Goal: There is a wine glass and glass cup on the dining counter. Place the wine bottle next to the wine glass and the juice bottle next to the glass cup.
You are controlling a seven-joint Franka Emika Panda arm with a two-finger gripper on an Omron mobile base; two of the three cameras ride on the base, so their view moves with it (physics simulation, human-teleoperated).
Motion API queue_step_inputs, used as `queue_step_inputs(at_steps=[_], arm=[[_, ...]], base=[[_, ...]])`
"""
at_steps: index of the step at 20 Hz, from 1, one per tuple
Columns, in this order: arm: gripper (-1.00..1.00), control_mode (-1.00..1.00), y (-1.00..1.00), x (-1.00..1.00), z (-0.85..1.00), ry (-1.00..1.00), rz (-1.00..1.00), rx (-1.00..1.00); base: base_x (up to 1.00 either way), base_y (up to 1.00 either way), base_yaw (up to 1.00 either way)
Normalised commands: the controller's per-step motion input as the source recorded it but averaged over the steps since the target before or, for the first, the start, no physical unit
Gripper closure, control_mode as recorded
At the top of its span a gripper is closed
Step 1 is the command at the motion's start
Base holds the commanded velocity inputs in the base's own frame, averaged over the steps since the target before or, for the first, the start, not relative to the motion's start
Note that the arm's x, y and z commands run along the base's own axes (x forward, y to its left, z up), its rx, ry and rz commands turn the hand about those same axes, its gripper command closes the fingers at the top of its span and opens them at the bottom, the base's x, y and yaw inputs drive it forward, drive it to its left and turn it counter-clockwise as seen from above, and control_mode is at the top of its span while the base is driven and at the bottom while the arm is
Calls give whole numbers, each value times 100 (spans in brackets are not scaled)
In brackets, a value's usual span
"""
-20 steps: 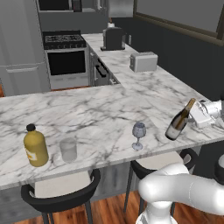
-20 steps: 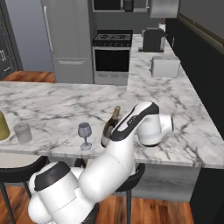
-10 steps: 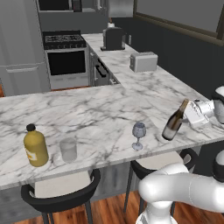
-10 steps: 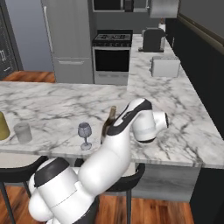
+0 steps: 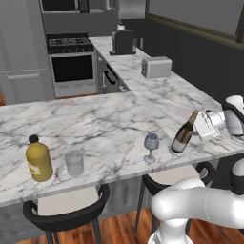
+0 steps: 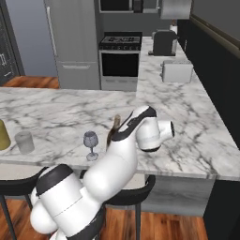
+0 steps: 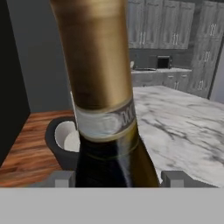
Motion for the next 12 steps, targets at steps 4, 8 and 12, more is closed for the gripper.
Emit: queue_step_inputs(at_steps=[4, 8, 12], arm=[[100, -100, 15, 22, -14, -4, 0, -11], [100, -100, 18, 20, -14, -4, 0, -9], [100, -100, 21, 11, -21, -4, 0, -3]], base=[[0, 0, 0], [0, 0, 0], [0, 0, 0]])
